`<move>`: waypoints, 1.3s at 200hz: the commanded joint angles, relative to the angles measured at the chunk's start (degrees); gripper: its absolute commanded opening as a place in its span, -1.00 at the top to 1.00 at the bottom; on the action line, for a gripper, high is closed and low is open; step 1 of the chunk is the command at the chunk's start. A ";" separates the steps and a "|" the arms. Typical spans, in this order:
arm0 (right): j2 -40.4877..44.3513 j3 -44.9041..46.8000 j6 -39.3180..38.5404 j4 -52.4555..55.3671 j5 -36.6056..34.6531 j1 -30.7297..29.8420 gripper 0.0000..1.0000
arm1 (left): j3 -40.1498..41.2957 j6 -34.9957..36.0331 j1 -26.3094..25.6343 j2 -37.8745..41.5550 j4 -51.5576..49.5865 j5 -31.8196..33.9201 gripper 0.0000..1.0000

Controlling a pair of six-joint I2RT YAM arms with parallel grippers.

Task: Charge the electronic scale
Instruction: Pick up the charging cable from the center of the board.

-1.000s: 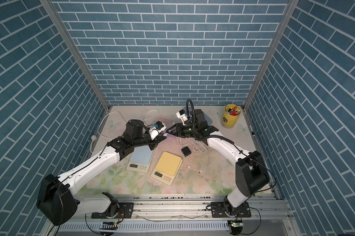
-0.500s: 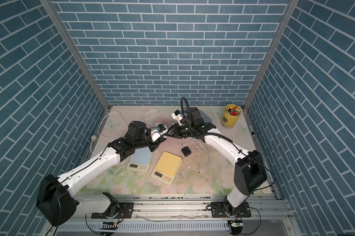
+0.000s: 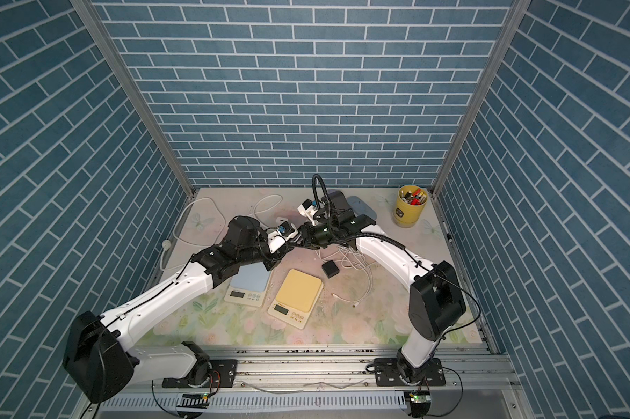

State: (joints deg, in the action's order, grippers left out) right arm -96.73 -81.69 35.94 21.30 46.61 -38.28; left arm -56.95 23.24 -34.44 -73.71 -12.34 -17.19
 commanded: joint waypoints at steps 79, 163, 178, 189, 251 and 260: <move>-0.93 -3.35 -1.46 0.99 0.89 -0.13 0.37 | 1.02 1.51 -0.46 2.39 0.51 2.13 0.69; 11.71 6.31 -1.46 0.99 0.89 -1.01 0.37 | -2.61 -1.25 -0.37 -2.23 -4.10 7.92 0.72; 13.39 8.13 -1.46 0.99 0.89 -0.75 0.37 | -2.04 -1.64 -0.37 -1.94 -2.86 7.31 0.72; 14.73 9.43 -1.46 0.99 0.89 -0.20 0.37 | -2.07 -1.88 -0.33 -1.89 -2.76 7.38 0.72; 16.76 8.59 -1.46 0.99 0.89 -1.28 0.37 | -2.73 -2.98 -0.29 -2.26 -3.16 6.47 0.73; 14.86 7.55 -1.46 0.99 0.89 -2.29 0.37 | -2.82 -3.21 -0.33 -2.48 -2.96 6.00 0.73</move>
State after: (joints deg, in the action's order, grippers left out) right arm -78.15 -70.13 35.64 22.41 46.72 -37.50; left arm -59.22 21.21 -34.89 -75.66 -15.59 -10.20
